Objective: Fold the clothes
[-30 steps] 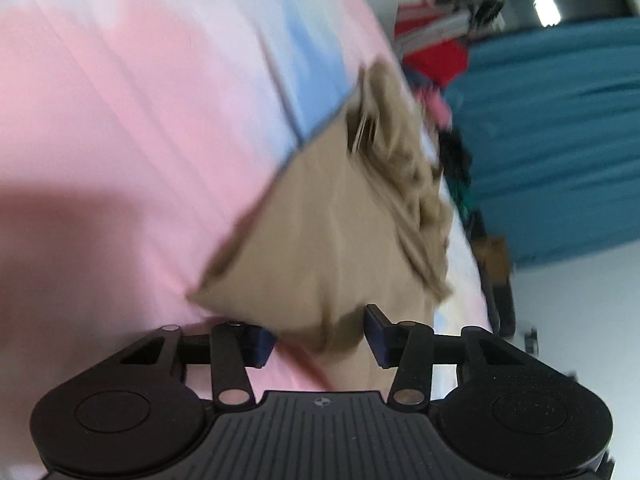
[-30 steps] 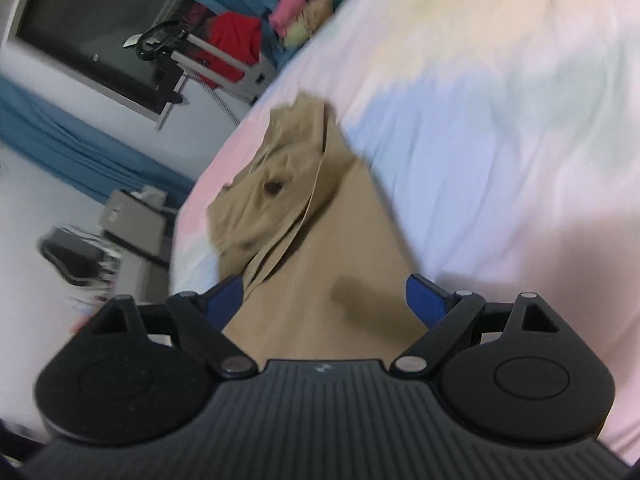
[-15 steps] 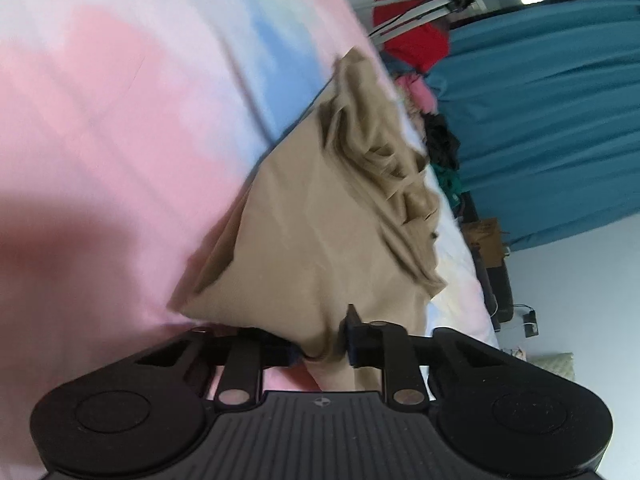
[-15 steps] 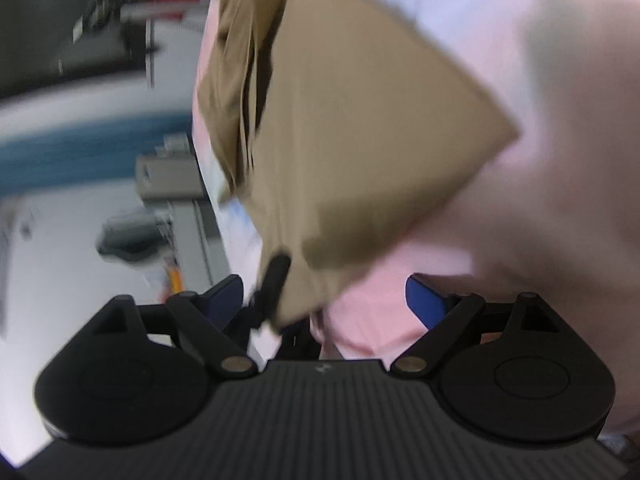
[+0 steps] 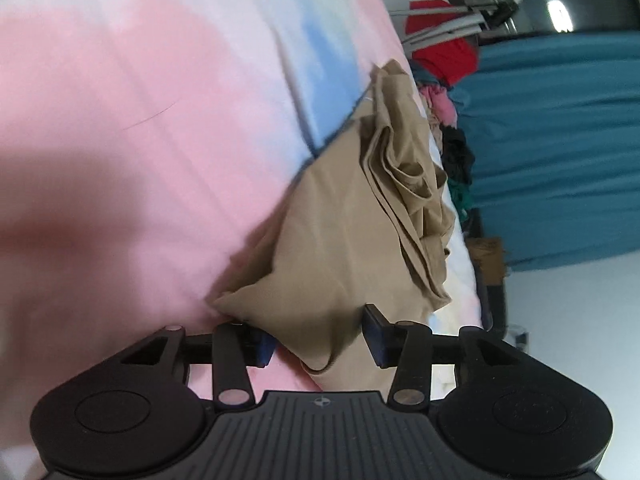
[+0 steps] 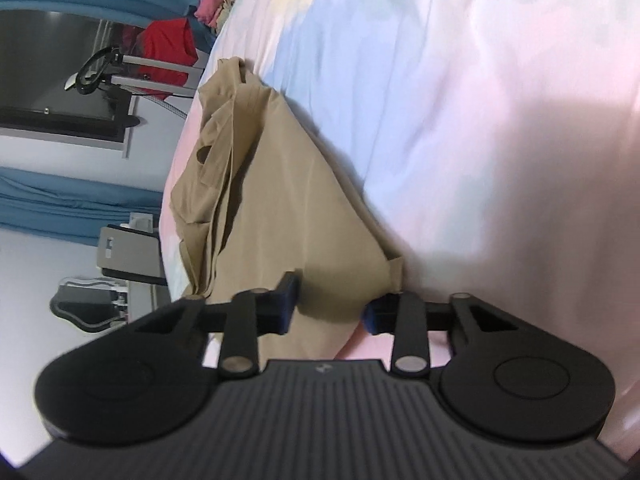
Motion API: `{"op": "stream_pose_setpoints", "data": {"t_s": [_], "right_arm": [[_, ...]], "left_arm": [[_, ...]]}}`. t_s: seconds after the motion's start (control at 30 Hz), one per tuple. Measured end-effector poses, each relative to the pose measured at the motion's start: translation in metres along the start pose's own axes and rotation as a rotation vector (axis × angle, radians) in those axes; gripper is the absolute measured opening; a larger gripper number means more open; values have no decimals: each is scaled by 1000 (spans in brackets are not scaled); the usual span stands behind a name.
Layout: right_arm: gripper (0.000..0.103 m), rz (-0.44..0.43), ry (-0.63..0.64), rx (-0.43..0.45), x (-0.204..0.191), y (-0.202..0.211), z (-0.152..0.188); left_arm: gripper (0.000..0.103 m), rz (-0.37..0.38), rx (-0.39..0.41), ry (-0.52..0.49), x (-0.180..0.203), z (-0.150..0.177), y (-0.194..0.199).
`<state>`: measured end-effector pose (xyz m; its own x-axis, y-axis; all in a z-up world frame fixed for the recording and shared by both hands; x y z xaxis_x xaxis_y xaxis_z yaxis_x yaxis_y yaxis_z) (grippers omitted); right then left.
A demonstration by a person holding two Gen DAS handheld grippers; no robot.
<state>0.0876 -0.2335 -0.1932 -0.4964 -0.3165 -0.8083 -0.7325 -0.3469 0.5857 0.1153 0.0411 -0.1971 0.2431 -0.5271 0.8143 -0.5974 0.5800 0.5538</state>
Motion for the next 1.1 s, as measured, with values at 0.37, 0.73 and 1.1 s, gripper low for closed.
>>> {"op": "stream_pose_setpoints", "data": {"t_s": [0.37, 0.73, 1.1], "right_arm": [[12, -89, 149, 102, -29, 31, -21], [10, -250, 273, 144, -100, 133, -8], [10, -338, 293, 68, -81, 216, 43]], "left_arm": [[9, 96, 112, -155, 39, -9, 16], [8, 240, 221, -368, 116, 21, 126], [9, 247, 184, -232, 81, 96, 217]]}}
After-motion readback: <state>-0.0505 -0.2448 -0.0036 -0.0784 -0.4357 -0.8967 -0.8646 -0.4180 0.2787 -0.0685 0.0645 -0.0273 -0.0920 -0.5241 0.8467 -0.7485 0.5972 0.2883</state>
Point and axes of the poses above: each gripper's, at about its wrist camera, not at the fingertips, and y roughly against the way its jaws point, x to its right, z to its underside, the point moved 8 cm from there along -y, roughly the way its jaws point, and after that the axes turned 3 degrees about -y, right-handed, at the moved point
